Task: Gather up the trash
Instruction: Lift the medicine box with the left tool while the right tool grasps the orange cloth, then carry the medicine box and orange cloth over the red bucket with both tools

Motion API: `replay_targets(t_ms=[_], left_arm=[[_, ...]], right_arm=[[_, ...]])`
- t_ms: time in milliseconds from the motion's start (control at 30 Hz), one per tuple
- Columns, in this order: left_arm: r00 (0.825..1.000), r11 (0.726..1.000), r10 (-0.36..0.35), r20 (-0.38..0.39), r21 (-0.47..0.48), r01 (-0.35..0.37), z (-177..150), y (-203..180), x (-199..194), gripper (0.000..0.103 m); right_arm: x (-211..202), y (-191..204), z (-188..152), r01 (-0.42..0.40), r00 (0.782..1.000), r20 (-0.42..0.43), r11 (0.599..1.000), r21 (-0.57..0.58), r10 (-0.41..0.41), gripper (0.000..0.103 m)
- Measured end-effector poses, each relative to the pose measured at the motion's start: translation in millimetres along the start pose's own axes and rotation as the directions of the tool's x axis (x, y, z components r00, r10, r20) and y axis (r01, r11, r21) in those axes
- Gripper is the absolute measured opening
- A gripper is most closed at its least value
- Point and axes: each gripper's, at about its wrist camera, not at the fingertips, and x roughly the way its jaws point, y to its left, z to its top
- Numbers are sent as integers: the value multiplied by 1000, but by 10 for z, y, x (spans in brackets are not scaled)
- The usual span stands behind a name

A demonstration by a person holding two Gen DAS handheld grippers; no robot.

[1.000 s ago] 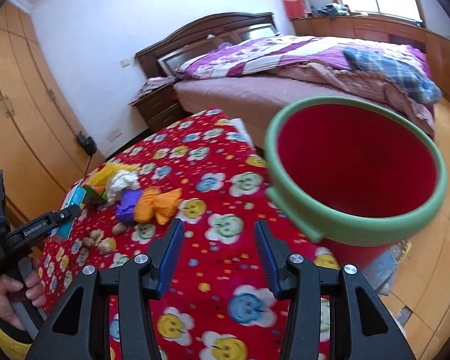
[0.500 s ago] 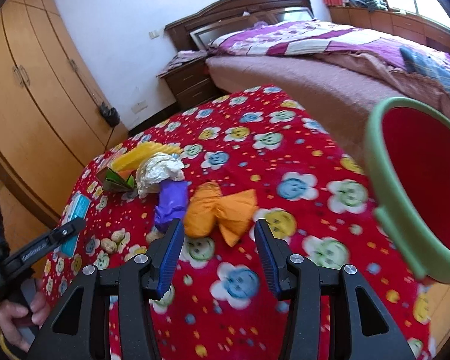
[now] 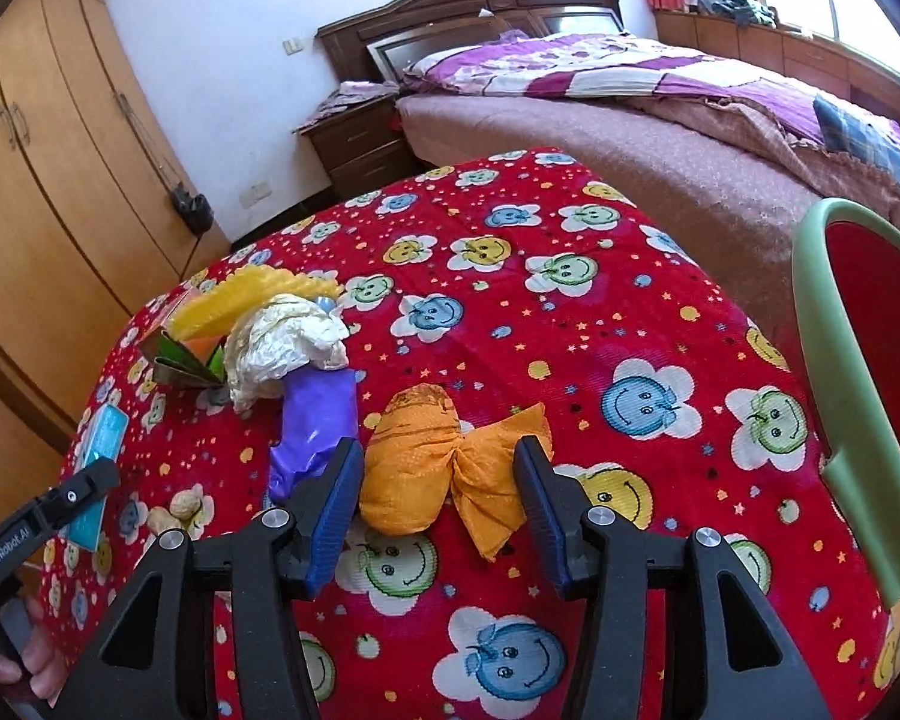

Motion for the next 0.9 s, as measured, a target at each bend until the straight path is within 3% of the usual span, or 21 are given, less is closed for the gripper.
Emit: replay_targets(t_ms=[133,400,900], left_arm=[[1000,1000,-11,0,12,11,-15,-54,-24,51],[1000,999,-24,19,31,23,-48,-130,-202,51],[997,995,-69,40,78,65,-144,-392,-551,51]], right_arm=[[15,63,-9,32,999,-8,999,-36,-32,51],[-95,-11,-84,17,1000,-7,1000,-25,-17,29],[-816,-117,-256,-62,994,88,998,21,60,27]])
